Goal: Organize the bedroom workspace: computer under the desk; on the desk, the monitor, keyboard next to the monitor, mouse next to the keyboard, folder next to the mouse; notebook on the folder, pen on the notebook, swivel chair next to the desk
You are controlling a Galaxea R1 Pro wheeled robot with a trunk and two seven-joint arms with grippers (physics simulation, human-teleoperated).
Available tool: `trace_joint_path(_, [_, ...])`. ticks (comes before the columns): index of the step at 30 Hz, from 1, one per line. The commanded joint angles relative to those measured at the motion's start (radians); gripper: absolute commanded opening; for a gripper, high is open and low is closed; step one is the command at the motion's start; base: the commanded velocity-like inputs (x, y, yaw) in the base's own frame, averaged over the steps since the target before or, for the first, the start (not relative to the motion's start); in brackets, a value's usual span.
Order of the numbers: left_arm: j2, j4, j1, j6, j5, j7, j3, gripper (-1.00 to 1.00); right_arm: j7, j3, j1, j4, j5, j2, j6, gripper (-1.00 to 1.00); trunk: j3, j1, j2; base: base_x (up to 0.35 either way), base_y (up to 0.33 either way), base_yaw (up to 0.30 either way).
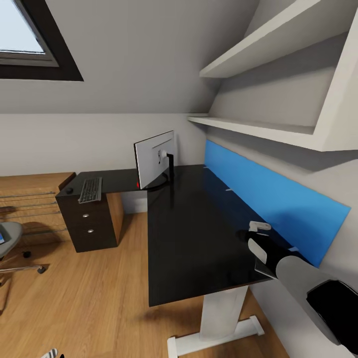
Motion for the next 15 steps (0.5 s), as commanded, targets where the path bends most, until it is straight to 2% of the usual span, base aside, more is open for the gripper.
trace_joint_path(1, [0.0,0.0,0.0,-0.003,0.009,0.002,-0.002,1.0,-0.007,0.008,0.0,-0.003,-0.007,-0.001,0.006,1.0,-0.001,0.0,-0.001,0.0,0.0,0.0])
trace_joint_path(11, [0.0,0.0,0.0,-0.003,0.009,0.003,-0.002,1.0,-0.007,0.008,0.0,-0.003,-0.007,-0.001,0.005,1.0,-0.001,0.0,-0.001,-0.004,0.0,0.0])
trace_joint_path(15, [0.0,0.001,0.0,-0.003,0.009,0.002,-0.002,1.0,-0.007,0.008,0.0,-0.003,-0.007,-0.001,0.005,1.0,-0.001,0.0,-0.001,-0.152,0.0,0.0])
